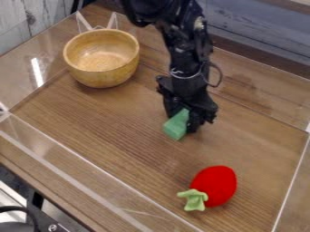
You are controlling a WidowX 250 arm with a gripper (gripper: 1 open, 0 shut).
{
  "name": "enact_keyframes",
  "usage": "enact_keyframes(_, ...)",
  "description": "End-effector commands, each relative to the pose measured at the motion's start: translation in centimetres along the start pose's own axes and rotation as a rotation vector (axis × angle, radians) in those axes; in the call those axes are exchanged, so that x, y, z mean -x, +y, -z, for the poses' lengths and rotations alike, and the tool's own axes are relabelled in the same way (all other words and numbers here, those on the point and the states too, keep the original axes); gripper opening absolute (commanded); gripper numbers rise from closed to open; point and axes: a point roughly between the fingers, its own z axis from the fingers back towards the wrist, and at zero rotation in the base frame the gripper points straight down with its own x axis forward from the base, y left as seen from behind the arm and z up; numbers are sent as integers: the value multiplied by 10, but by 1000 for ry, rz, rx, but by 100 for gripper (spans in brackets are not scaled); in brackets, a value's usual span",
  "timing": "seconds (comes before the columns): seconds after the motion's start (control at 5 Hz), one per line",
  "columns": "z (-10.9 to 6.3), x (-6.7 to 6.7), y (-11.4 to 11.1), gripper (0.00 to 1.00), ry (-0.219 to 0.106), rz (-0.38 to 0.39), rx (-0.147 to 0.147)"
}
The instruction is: Put the green block in the brown bowl
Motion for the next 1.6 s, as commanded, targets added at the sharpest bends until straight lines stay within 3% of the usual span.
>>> enact_keyframes(0.0,-5,-14,-3,0,-32,-3,-5)
enact_keyframes(1.4,-3,-17,-6,0,25,-7,3)
